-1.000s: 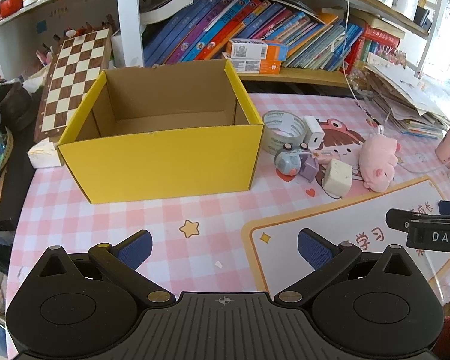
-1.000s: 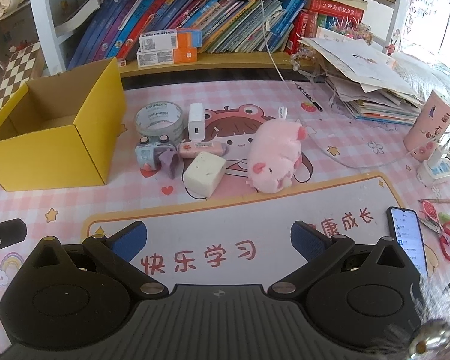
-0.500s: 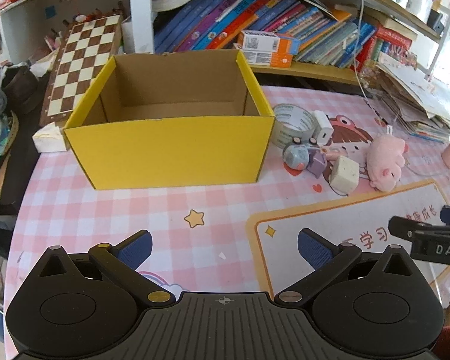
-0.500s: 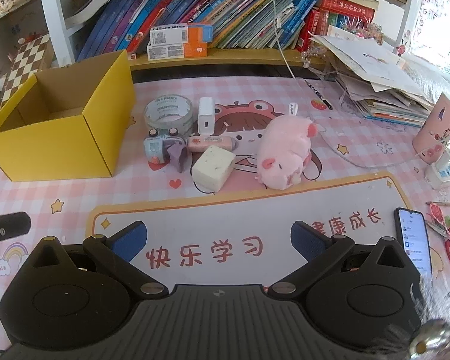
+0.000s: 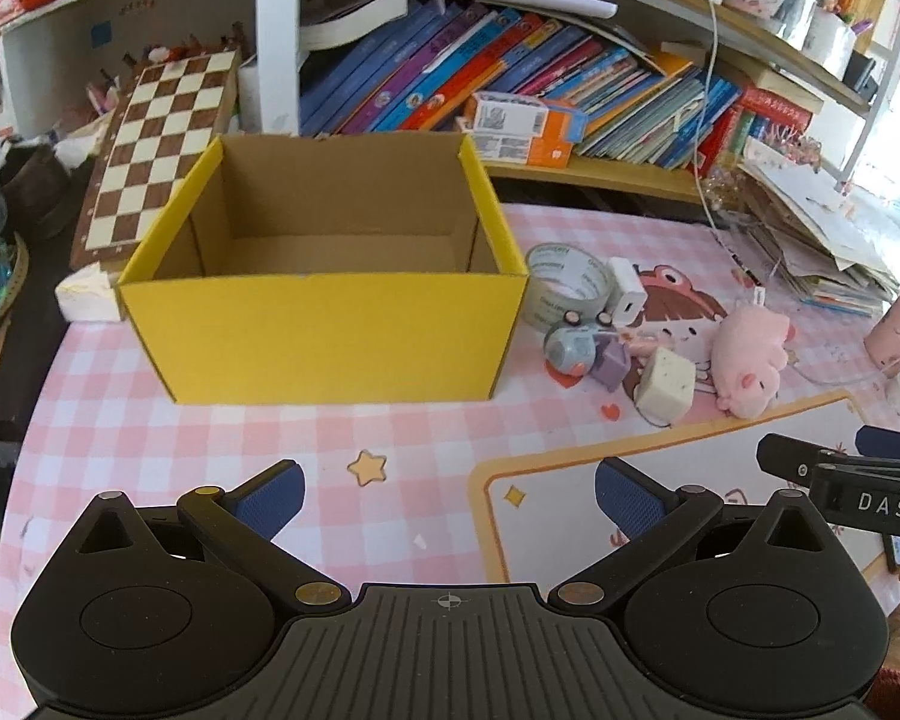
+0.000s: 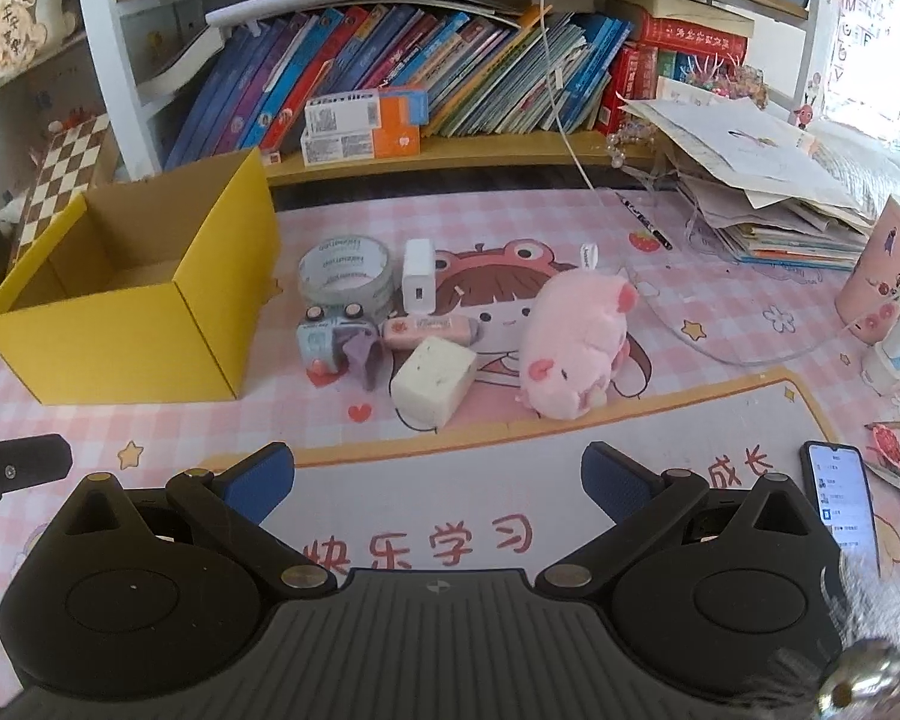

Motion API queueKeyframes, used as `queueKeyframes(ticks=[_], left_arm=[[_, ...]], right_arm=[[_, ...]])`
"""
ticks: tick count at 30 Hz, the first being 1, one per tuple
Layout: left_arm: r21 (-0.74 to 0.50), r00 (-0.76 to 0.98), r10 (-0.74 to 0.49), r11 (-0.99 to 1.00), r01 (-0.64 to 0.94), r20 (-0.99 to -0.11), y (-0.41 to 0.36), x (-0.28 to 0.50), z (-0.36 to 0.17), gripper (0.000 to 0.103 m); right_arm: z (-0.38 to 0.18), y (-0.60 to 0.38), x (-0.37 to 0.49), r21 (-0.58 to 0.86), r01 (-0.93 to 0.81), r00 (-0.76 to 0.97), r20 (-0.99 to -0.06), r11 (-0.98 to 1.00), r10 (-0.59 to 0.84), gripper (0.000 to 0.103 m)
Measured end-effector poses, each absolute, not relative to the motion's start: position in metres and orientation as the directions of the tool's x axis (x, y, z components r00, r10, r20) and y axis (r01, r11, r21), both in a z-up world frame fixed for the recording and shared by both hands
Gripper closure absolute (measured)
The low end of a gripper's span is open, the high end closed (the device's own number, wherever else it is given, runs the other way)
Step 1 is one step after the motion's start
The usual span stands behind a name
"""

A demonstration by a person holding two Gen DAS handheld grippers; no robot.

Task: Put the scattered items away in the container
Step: 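Move both tools toward the pink plush pig and white sponge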

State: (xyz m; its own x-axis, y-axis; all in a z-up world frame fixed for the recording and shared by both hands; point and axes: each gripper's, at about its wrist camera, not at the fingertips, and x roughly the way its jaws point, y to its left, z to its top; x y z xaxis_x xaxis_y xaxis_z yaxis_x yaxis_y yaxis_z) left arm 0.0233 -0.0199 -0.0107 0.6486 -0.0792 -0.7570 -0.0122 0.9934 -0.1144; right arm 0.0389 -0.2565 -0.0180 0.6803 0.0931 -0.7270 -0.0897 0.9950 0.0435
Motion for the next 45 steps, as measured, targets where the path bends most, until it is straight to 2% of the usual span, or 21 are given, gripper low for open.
queueKeyframes(ticks=[11, 18, 24, 43, 45], left_arm=[[-0.074, 0.701, -0.106, 0.994, 0.076, -0.705, -0.047, 0.031, -0.006, 0.000], [0.006, 0.772, -0.030, 0.999, 0.043, -0.634, -0.056, 0.033, 0.000, 0.000], [-0.001, 0.763, -0.055, 0.997, 0.071, -0.644, -0.066, 0.039, 0.001, 0.000], [0.141, 0.766, -0.043, 0.975, 0.173, -0.642, -0.125, 0.054, -0.002, 0.000], [0.154, 0.763, -0.049, 0.969, 0.191, -0.644, -0.129, 0.055, -0.003, 0.000]], right_arm=[[-0.019, -0.270, 0.049, 0.062, -0.115, 0.690, -0.713, 0.991, 0.125, 0.000], [-0.020, -0.285, 0.059, 0.094, -0.097, 0.692, -0.709, 0.991, 0.135, 0.000], [-0.022, -0.300, 0.069, 0.135, -0.084, 0.695, -0.702, 0.987, 0.155, 0.000], [-0.033, -0.345, 0.088, 0.156, -0.012, 0.700, -0.704, 0.988, 0.120, 0.002], [-0.035, -0.348, 0.090, 0.164, -0.004, 0.699, -0.705, 0.987, 0.120, 0.006]])
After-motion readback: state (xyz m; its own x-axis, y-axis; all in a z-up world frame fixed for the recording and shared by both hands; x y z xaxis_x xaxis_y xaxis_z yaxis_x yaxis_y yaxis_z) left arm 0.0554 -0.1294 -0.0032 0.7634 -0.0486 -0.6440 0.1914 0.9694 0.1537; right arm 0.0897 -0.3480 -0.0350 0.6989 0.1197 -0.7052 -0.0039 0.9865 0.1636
